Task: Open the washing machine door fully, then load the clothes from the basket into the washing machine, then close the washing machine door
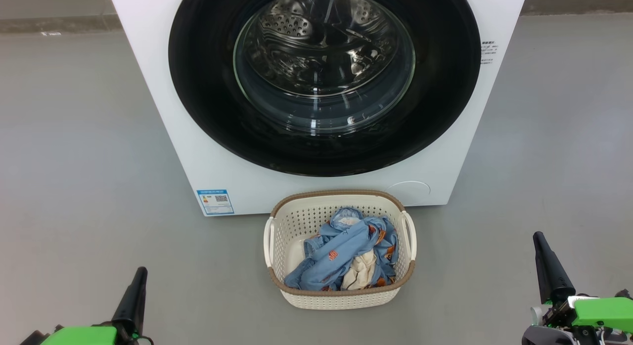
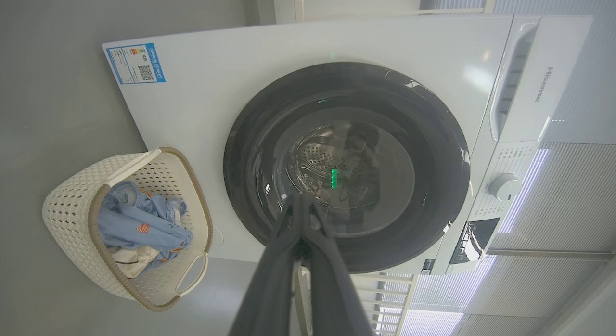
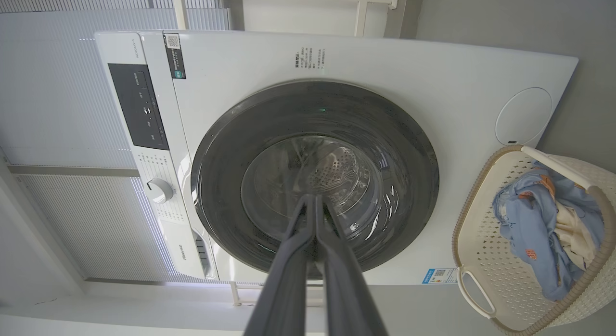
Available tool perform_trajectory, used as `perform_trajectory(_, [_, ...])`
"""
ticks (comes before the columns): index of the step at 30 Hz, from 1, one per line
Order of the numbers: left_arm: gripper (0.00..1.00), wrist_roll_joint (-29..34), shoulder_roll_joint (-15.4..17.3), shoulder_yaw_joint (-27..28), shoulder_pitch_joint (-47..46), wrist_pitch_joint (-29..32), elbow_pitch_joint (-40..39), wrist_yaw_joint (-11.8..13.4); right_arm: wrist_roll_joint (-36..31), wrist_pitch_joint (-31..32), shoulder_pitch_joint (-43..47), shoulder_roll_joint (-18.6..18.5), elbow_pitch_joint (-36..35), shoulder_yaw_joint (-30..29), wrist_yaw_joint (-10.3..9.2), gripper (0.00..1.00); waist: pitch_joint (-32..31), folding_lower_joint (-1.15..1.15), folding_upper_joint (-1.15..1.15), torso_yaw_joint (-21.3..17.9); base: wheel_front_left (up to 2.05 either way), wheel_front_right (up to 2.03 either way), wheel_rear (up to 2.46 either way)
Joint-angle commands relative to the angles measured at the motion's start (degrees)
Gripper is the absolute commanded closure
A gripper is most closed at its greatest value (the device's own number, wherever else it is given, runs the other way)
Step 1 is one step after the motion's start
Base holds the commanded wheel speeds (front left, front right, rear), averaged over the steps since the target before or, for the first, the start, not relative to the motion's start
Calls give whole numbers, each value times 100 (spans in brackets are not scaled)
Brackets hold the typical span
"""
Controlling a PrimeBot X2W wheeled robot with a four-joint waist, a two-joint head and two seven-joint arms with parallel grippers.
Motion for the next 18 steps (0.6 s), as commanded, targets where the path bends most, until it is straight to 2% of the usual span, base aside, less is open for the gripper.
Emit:
perform_trajectory(1, [100, 88, 61, 202, -277, 40, -100, -35, -68, 46, -242, -32, -134, 96, 8, 100, 0, 0, 0, 0, 0, 0, 0])
perform_trajectory(15, [100, 88, 61, 202, -277, 40, -100, -35, -69, 46, -242, -31, -134, 96, 8, 100, 0, 0, 0, 0, 0, 0, 0])
perform_trajectory(16, [0, 0, 0, 0, -1, -1, -1, 0, 0, 0, -1, 1, -1, 0, 0, 0, 0, 0, 0, 0, 0, 0, 0])
perform_trajectory(18, [0, -10, -16, -16, 45, -7, 65, 9, 2, -4, 45, 16, 86, 18, 0, 0, 1, 0, 0, 0, 0, 0, 0])
